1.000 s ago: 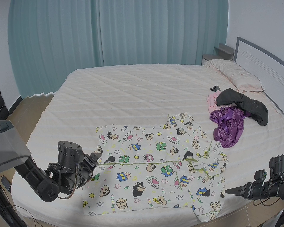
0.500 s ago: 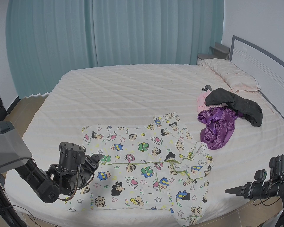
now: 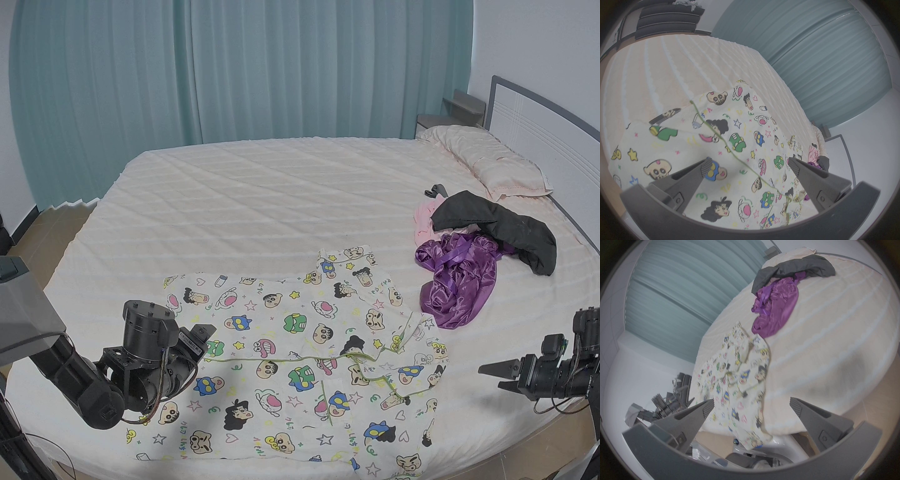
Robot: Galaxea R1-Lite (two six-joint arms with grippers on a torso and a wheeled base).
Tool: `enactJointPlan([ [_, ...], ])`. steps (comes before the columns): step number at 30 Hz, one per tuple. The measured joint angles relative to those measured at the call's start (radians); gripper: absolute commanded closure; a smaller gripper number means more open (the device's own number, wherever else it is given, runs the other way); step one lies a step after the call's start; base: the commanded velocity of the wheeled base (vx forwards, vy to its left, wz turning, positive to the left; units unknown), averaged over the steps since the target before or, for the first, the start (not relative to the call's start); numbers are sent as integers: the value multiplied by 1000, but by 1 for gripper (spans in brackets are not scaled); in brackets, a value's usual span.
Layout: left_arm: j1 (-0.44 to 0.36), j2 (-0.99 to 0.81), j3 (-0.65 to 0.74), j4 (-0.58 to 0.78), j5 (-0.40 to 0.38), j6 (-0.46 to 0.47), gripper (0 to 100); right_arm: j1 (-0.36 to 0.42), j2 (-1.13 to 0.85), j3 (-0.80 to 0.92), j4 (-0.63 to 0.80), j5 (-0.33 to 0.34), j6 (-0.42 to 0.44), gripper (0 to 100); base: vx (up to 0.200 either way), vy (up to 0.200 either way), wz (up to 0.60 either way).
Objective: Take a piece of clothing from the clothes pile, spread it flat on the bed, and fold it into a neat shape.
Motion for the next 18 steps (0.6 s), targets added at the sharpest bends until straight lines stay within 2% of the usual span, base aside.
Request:
enactJointPlan([
  [8, -1, 3, 0, 0, -3, -1, 0, 72, 36, -172, -4, -26, 140, 0, 0, 0, 0],
  [18, 0, 2, 10, -1, -4, -4, 0, 214, 251, -487, -5, -267, 193, 0, 0, 0, 0],
])
